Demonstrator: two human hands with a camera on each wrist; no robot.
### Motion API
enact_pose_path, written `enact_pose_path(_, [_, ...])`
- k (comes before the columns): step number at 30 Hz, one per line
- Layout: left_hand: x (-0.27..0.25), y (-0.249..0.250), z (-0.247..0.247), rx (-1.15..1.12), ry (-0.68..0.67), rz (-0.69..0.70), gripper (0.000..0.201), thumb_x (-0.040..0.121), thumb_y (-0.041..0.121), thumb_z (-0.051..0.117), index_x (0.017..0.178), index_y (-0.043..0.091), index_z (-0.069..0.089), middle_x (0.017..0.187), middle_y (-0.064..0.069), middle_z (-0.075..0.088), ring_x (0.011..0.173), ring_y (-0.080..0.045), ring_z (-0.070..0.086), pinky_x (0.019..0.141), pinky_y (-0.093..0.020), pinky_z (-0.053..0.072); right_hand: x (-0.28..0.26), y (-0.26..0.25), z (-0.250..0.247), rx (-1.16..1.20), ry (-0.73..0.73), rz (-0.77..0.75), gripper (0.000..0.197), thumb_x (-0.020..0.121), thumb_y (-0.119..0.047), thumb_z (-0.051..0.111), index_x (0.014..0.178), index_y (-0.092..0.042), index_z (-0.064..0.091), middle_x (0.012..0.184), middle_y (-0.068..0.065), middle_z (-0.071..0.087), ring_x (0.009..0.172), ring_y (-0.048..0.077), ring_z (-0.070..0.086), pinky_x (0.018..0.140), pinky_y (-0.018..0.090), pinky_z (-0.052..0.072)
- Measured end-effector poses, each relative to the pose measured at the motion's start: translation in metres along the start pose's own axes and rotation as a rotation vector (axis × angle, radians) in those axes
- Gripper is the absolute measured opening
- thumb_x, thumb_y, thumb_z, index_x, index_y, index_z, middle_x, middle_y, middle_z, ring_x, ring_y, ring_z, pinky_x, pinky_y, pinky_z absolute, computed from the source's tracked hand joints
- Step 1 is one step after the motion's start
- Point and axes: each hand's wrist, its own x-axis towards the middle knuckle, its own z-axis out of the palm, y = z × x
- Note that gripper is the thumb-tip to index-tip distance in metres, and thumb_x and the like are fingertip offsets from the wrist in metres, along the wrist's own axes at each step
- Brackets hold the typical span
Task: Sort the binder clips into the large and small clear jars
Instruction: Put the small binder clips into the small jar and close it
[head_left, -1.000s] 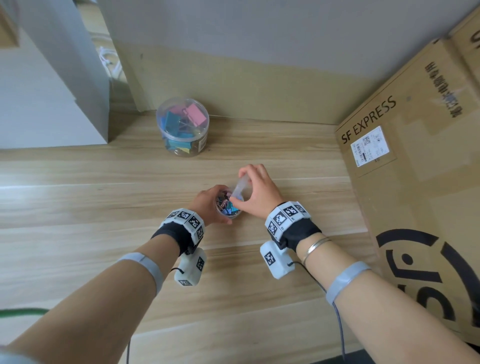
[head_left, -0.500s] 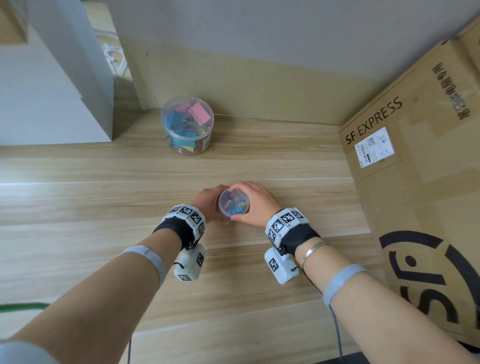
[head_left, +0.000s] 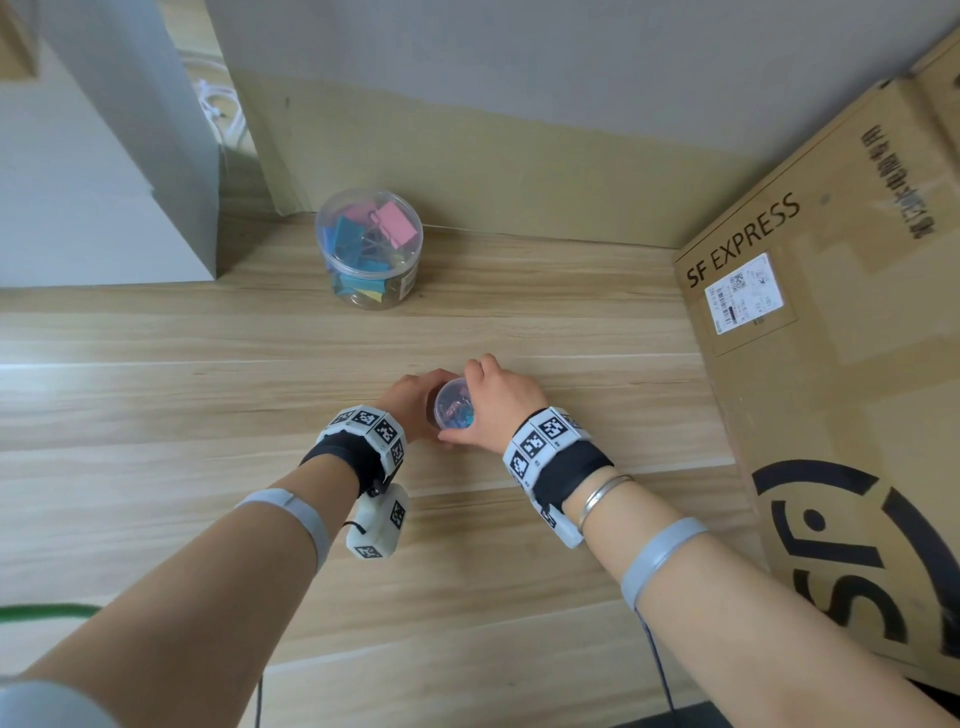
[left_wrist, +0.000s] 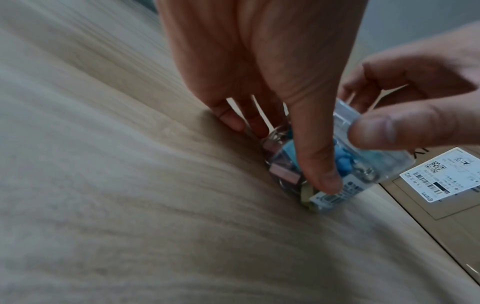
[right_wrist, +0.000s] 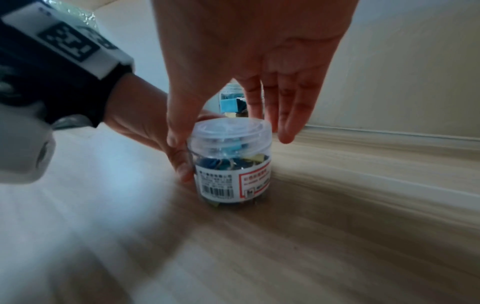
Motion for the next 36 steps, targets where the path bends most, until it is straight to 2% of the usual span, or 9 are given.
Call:
enact_pose_path(5, [-0.003,0.006,0.002,0.023,0.042,0.053,0.061,0.071,0.019,0.075,0.126,0.015,0.049,0.121,-0.006,0.062,0.113,-0.025,0.057,0.099,-0.034,0.043,0.002,0.006,-0.001,0.097,-0.032,-0.032,0.079,0.068,-0.055,0.071,0.129,-0.015,0.040,0.118,0.007,0.046,0.099,0.026,0.058,0.075,0.034,0.051])
enact_pose_path(9, [-0.001,0.006,0.003,0.022,0.090,0.051,0.054,0.073,0.017,0.072,0.124,0.015,0.053,0.120,-0.006,0.064,0.111,-0.023,0.058,0.092,-0.025,0.040,0.004,0.004,0.002,0.178,0.000,0.029,0.075,0.066,-0.056,0.072,0.123,-0.013,0.047,0.116,0.007,0.047,0.097,0.025,0.059,0.078,0.035,0.052])
enact_pose_path(13, [-0.001,0.013,0.001,0.058,0.085,0.026,0.051,0.079,0.019,0.067,0.127,0.014,0.049,0.126,-0.006,0.060,0.116,-0.024,0.055,0.101,-0.031,0.039,0.000,0.007,0.011,0.313,0.045,0.048,0.078,0.068,-0.051,0.072,0.132,-0.017,0.042,0.124,0.006,0.044,0.104,0.026,0.057,0.086,0.036,0.051])
enact_pose_path(16, [0.000,0.016,-0.001,0.030,0.131,0.054,0.048,0.077,0.019,0.068,0.122,0.014,0.054,0.123,-0.008,0.061,0.114,-0.025,0.056,0.102,-0.036,0.041,0.002,0.012,0.012,0.383,0.026,0.034,0.082,0.072,-0.044,0.071,0.140,-0.021,0.033,0.132,0.006,0.041,0.113,0.026,0.053,0.093,0.035,0.048])
enact_pose_path(21, [0.018,0.016,-0.021,-0.193,0.231,0.004,0.089,0.068,0.011,0.078,0.143,0.016,0.031,0.139,-0.008,0.046,0.119,-0.027,0.050,0.105,-0.037,0.039,0.028,0.030,-0.020,0.420,0.077,0.101,0.082,0.074,-0.038,0.068,0.144,-0.026,0.026,0.136,0.008,0.042,0.118,0.027,0.050,0.095,0.035,0.045])
enact_pose_path(24, [0.029,0.013,-0.038,-0.240,0.291,-0.032,0.072,0.078,0.011,0.070,0.141,0.017,0.035,0.132,-0.008,0.053,0.094,-0.021,0.053,0.095,-0.031,0.042,0.057,0.045,-0.044,0.419,0.135,0.137,0.077,0.073,-0.037,0.069,0.139,-0.023,0.033,0.133,0.009,0.048,0.118,0.028,0.051,0.094,0.035,0.045])
enact_pose_path(26, [0.036,0.009,-0.043,-0.234,0.298,-0.044,0.058,0.083,0.012,0.064,0.136,0.018,0.043,0.126,-0.008,0.058,0.085,-0.016,0.049,0.090,-0.029,0.043,0.078,0.051,-0.055,0.408,0.164,0.138,0.072,0.071,-0.037,0.071,0.133,-0.020,0.038,0.129,0.009,0.052,0.114,0.028,0.054,0.090,0.034,0.046])
enact_pose_path(30, [0.047,0.002,-0.044,-0.253,0.253,-0.071,0.041,0.086,0.012,0.059,0.127,0.016,0.053,0.118,-0.006,0.063,0.084,-0.014,0.051,0.089,-0.027,0.043,0.116,0.054,-0.066,0.369,0.167,0.121,0.069,0.071,-0.038,0.073,0.129,-0.019,0.041,0.125,0.011,0.053,0.111,0.030,0.054,0.088,0.037,0.047])
enact_pose_path(36, [0.057,-0.002,-0.043,-0.328,0.243,-0.105,0.032,0.089,0.010,0.053,0.120,0.015,0.058,0.102,0.000,0.062,0.083,-0.014,0.051,0.081,-0.025,0.045,0.148,0.056,-0.063,0.343,0.157,0.109,0.070,0.071,-0.039,0.074,0.129,-0.019,0.041,0.124,0.013,0.052,0.110,0.032,0.055,0.085,0.035,0.046])
